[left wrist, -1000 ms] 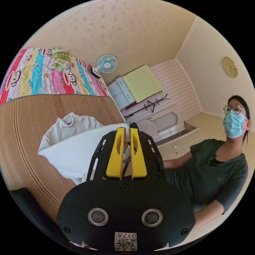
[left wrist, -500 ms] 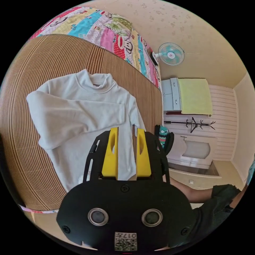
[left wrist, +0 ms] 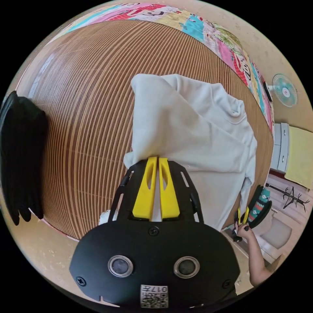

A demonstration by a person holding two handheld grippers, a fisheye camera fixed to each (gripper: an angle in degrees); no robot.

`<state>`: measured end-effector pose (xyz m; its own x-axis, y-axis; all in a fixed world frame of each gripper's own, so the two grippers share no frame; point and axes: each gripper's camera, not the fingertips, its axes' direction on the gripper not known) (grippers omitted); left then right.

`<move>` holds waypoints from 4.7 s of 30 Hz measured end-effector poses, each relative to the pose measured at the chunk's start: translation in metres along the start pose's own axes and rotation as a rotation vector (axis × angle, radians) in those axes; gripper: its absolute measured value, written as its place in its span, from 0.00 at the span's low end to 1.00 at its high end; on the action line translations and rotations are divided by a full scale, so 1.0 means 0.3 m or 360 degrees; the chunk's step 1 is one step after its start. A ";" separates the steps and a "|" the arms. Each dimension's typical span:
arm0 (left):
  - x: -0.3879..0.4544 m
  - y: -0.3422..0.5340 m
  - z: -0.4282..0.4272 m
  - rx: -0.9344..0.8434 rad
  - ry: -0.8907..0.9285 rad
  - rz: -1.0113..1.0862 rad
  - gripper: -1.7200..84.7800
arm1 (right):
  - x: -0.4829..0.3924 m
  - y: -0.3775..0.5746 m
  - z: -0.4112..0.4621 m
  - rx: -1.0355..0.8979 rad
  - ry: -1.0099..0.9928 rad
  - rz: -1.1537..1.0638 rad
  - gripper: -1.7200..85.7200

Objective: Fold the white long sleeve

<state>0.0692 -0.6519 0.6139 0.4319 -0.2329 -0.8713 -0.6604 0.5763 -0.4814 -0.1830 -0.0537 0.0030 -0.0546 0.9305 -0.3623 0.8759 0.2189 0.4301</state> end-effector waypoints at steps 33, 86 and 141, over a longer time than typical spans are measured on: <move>-0.335 0.912 -0.189 -0.0269 0.0229 0.0073 0.13 | 0.847 1.685 0.917 -0.2424 0.1289 -0.1915 0.13; -0.958 0.731 -0.625 0.0190 0.2194 -0.0426 0.06 | 0.283 -0.053 0.447 -0.1361 0.0131 -0.0285 0.05; -0.424 0.721 -0.628 0.0252 0.1132 0.0762 0.12 | 0.849 0.636 1.009 -0.2750 0.0887 -0.1522 0.14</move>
<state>-0.2444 -0.6451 0.6026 -0.3916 -0.3412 -0.8545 -0.5570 0.8271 -0.0750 0.1155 0.1361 -0.2574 -0.5264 0.2730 -0.8052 -0.7617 0.2694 0.5893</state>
